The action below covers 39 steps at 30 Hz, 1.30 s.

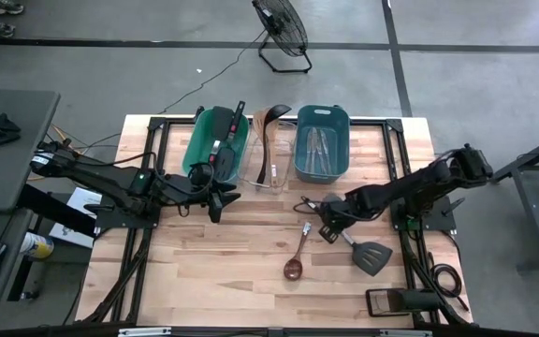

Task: Pick & Place Kitchen Items
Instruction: Put the black slotted spatula into the transparent bin

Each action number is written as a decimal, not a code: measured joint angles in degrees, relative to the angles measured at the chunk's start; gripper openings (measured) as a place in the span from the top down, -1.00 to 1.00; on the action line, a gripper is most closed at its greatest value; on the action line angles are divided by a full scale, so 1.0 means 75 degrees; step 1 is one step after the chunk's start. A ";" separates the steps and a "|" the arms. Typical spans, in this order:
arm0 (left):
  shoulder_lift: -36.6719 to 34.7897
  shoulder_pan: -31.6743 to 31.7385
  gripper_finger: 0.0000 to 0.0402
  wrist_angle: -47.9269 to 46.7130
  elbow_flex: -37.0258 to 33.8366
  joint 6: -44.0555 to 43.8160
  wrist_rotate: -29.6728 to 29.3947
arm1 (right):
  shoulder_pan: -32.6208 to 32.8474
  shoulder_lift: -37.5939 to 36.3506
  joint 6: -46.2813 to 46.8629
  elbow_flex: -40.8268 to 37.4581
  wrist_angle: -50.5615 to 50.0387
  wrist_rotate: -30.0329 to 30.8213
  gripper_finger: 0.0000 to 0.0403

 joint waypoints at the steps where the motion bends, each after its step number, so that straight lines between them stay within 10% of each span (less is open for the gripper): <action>1: 0.0000 0.0000 0.15 0.0000 0.0000 0.0000 0.0000 | 0.0000 -0.0053 0.0004 0.0005 0.0014 0.0059 0.68; 39: 0.0381 0.0003 0.15 0.1375 0.0015 0.0475 -0.0329 | -0.0405 -0.3253 -0.2763 0.0046 0.3244 0.1043 0.68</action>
